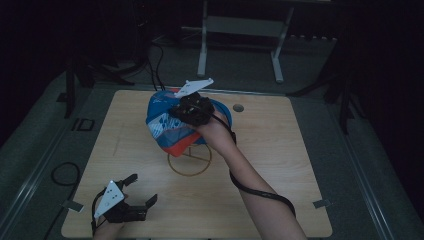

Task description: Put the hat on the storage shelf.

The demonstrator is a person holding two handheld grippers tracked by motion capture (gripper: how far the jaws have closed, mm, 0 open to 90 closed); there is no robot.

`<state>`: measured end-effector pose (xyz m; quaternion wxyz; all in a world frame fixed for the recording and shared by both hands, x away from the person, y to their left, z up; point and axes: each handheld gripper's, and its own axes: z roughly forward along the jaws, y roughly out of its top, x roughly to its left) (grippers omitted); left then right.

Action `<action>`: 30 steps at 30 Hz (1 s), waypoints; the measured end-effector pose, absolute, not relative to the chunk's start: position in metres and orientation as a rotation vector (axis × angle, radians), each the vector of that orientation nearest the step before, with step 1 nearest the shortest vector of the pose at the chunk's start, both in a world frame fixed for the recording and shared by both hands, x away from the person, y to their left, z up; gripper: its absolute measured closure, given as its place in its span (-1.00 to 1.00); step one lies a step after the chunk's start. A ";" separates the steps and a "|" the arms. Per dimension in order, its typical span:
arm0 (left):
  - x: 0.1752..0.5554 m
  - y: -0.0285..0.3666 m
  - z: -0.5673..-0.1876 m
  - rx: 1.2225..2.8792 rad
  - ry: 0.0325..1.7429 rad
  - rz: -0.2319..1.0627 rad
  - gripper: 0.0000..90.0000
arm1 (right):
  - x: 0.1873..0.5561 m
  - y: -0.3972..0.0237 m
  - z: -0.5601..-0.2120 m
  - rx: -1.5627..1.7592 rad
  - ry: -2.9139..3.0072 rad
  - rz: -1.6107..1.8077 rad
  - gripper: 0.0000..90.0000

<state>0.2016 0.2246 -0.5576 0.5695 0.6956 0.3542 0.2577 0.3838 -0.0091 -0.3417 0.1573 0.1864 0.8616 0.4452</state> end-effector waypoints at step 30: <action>0.202 0.226 -0.559 1.613 0.851 0.587 -0.94 | 0.378 -0.046 -0.339 0.566 2.422 1.441 0.57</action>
